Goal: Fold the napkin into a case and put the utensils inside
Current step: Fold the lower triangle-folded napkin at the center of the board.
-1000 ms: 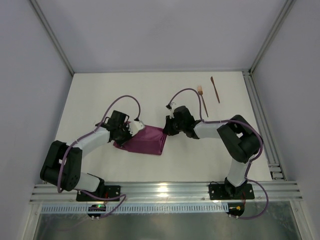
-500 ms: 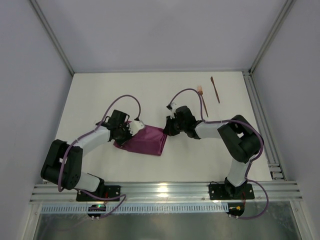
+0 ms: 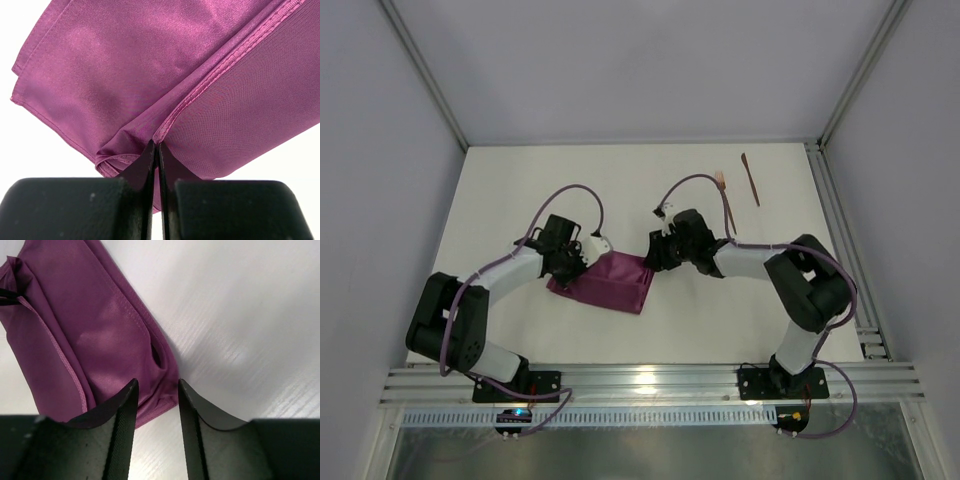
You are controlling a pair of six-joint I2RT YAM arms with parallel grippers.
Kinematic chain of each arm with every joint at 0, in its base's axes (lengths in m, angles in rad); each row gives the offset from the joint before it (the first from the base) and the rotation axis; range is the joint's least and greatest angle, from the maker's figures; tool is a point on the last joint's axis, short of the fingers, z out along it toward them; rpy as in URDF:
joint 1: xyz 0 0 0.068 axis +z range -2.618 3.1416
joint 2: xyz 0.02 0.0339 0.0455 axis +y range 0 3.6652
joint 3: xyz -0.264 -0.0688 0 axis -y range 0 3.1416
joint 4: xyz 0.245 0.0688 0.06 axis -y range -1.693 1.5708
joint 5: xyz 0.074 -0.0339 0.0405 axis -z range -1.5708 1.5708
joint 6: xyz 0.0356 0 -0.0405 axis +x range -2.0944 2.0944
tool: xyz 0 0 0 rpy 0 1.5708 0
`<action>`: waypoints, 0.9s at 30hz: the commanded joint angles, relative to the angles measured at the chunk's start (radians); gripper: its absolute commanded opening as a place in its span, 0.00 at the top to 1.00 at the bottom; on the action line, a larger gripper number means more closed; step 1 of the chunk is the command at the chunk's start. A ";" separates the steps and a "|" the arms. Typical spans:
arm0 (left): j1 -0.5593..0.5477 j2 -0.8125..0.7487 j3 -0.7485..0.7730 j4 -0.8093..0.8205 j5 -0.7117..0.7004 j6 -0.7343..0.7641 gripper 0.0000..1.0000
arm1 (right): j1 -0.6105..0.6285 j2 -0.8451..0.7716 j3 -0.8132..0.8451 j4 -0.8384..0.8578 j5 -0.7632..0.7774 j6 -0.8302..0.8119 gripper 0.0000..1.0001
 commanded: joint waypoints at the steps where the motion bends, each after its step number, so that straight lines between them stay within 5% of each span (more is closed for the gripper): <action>1: -0.001 0.008 0.018 0.005 0.020 0.001 0.96 | 0.000 -0.106 0.014 -0.042 0.037 -0.037 0.57; 9: -0.006 0.006 0.019 0.005 0.026 -0.003 0.92 | 0.029 -0.264 0.037 -0.168 0.193 -0.093 0.51; 16: -0.008 -0.002 0.021 0.014 0.016 -0.020 0.84 | 0.218 -0.278 -0.038 -0.087 0.102 -0.085 0.89; 23: -0.008 0.000 0.019 0.022 -0.002 -0.032 0.80 | 0.267 -0.207 -0.145 0.125 -0.014 0.028 0.96; 27: -0.008 -0.011 0.019 0.025 -0.005 -0.045 0.68 | 0.261 -0.143 -0.164 0.148 0.006 0.059 0.96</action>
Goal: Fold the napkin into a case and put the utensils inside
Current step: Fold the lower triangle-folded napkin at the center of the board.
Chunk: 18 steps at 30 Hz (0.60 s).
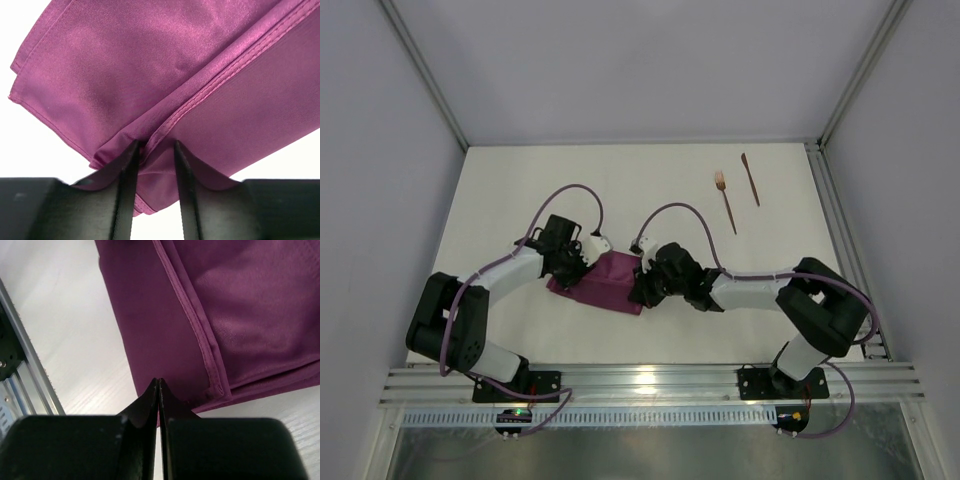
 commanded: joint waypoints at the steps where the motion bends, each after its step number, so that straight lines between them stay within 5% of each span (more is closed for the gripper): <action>1: -0.004 -0.019 0.021 0.022 0.001 -0.025 0.62 | -0.014 0.053 -0.014 0.090 -0.001 0.055 0.96; 13: -0.004 -0.214 0.056 -0.003 0.014 -0.111 0.44 | -0.056 0.125 -0.049 0.146 -0.027 0.118 0.96; 14: -0.004 -0.224 0.045 -0.003 0.029 -0.111 0.48 | -0.056 0.126 -0.047 0.146 -0.027 0.120 0.96; 15: -0.004 -0.233 0.038 -0.003 0.032 -0.096 0.71 | -0.056 0.126 -0.047 0.148 -0.027 0.120 0.96; 18: -0.005 -0.200 -0.002 -0.004 -0.009 -0.053 0.95 | -0.057 0.122 -0.049 0.143 -0.022 0.120 0.96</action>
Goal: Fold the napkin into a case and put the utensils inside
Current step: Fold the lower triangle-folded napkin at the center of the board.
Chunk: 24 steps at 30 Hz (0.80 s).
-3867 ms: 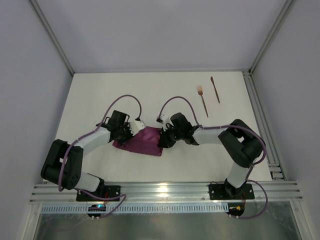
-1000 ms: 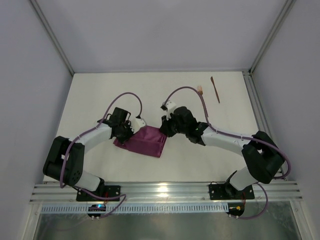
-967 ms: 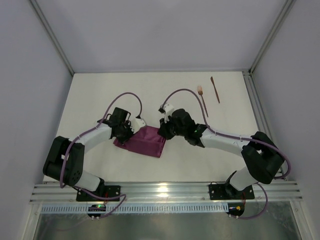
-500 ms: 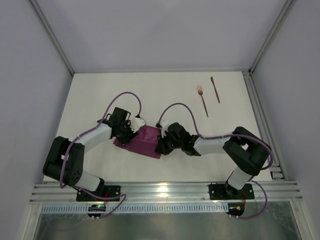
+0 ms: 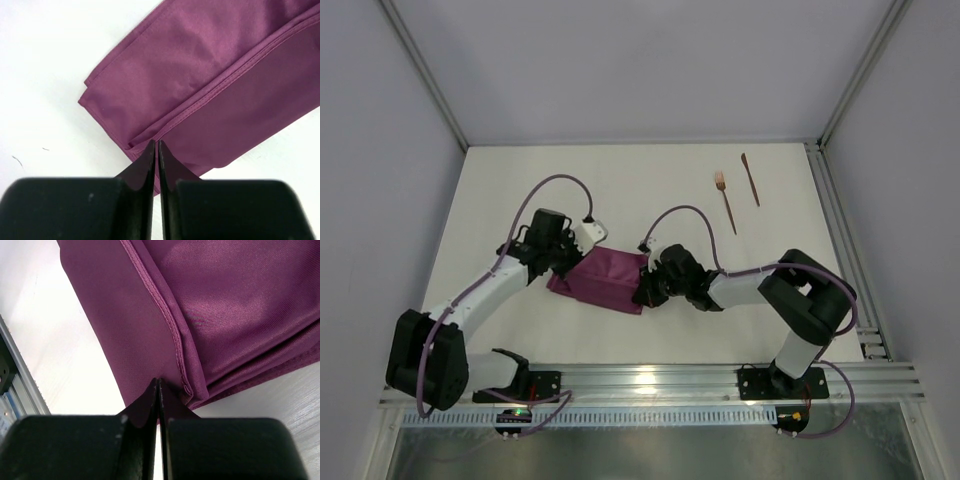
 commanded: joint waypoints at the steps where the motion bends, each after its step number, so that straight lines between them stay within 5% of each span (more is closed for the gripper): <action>1: -0.003 0.063 -0.029 -0.002 -0.025 0.050 0.97 | -0.001 0.009 -0.001 0.027 0.007 0.008 0.96; 6: -0.001 0.152 -0.060 0.068 -0.134 0.079 0.94 | -0.015 0.015 -0.011 0.052 -0.013 0.020 0.96; 16: 0.026 0.224 -0.081 0.100 -0.090 0.062 0.91 | -0.055 0.052 -0.057 0.122 -0.076 0.051 0.96; 24: 0.032 -0.015 -0.067 -0.046 0.002 0.044 0.82 | -0.056 0.029 -0.039 0.073 -0.061 0.020 0.96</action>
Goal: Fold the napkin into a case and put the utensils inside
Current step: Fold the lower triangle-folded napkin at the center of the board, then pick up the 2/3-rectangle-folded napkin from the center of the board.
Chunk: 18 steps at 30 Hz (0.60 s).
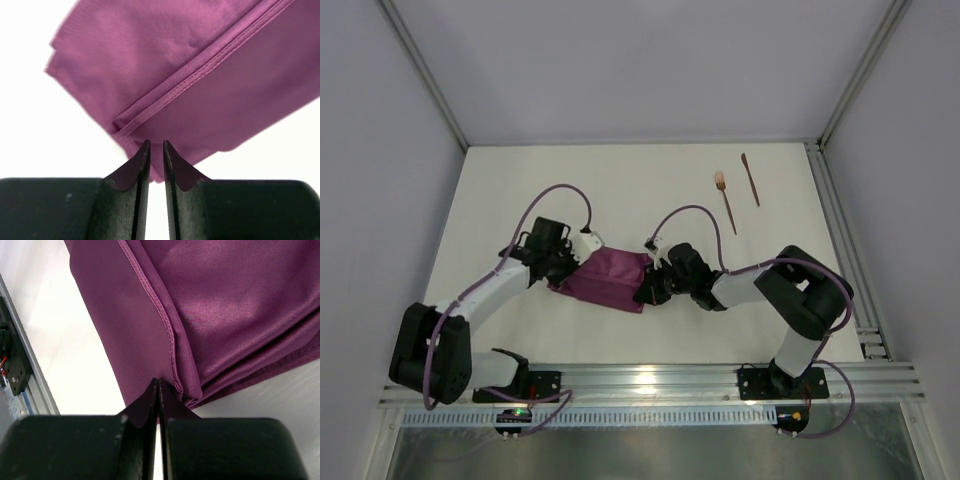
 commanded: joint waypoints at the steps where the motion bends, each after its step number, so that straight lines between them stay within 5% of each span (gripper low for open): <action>1: 0.008 -0.131 -0.011 -0.057 0.052 -0.005 0.82 | -0.003 -0.009 0.004 -0.051 0.026 -0.032 0.96; 10: 0.023 -0.045 -0.111 0.035 -0.081 0.030 0.86 | -0.001 -0.009 0.013 -0.066 0.024 -0.042 0.96; 18: 0.063 0.017 -0.146 0.057 -0.040 0.040 0.89 | -0.003 -0.006 0.019 -0.083 0.030 -0.056 0.96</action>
